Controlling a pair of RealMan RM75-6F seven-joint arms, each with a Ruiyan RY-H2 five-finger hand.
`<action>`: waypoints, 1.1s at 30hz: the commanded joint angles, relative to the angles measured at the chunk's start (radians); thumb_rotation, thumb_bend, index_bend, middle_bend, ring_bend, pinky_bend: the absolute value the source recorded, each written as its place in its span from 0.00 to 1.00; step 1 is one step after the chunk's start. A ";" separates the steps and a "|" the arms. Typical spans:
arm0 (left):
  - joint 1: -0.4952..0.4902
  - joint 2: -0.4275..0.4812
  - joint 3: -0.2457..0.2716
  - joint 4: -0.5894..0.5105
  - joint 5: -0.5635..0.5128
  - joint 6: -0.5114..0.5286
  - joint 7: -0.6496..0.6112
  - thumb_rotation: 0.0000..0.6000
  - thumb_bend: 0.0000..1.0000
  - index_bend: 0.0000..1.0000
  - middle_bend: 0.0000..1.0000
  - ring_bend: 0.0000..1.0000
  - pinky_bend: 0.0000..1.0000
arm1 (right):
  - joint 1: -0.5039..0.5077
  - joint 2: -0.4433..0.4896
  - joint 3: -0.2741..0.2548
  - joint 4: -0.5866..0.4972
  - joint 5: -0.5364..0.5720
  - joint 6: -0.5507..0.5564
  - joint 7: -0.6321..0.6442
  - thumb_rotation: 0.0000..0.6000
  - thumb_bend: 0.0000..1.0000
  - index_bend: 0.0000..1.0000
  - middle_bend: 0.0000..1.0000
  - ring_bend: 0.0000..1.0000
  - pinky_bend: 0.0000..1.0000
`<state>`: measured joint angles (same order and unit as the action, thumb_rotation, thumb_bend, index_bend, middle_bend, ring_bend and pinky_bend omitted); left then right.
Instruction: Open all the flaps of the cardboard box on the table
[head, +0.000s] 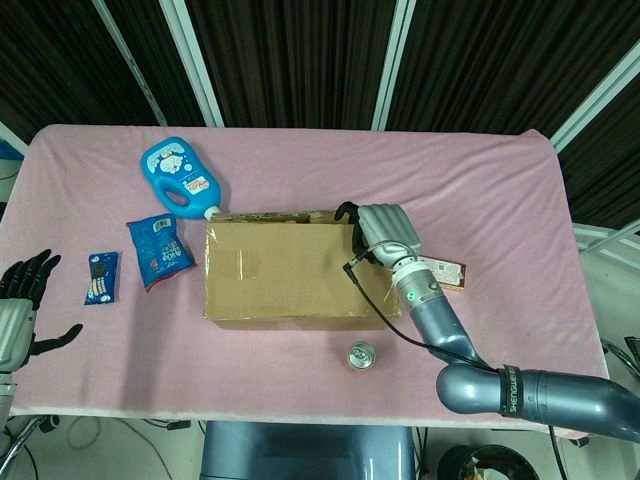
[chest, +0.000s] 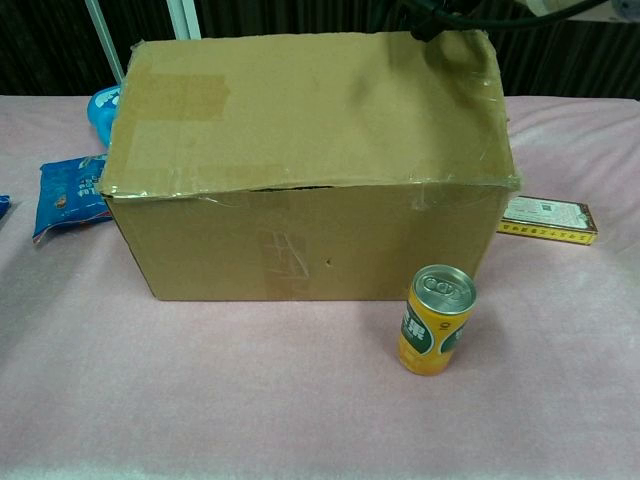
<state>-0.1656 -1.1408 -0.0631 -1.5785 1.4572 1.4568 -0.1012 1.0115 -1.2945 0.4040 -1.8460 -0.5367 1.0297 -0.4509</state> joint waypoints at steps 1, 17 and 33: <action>0.000 -0.001 -0.001 0.000 0.002 0.002 0.000 1.00 0.15 0.00 0.00 0.00 0.00 | 0.005 0.025 0.031 -0.040 0.026 0.014 0.015 1.00 1.00 0.36 0.52 0.53 0.56; 0.004 -0.009 -0.001 0.006 0.016 0.008 0.015 1.00 0.15 0.00 0.00 0.00 0.00 | 0.043 0.192 0.158 -0.259 0.340 0.006 0.071 1.00 1.00 0.34 0.52 0.53 0.56; 0.007 -0.018 -0.002 0.014 0.030 0.018 0.023 1.00 0.15 0.00 0.00 0.00 0.00 | 0.037 0.438 0.209 -0.486 0.550 -0.052 0.125 1.00 1.00 0.32 0.52 0.53 0.56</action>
<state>-0.1582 -1.1591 -0.0653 -1.5645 1.4867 1.4748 -0.0782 1.0556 -0.8842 0.6036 -2.3046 -0.0019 0.9906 -0.3413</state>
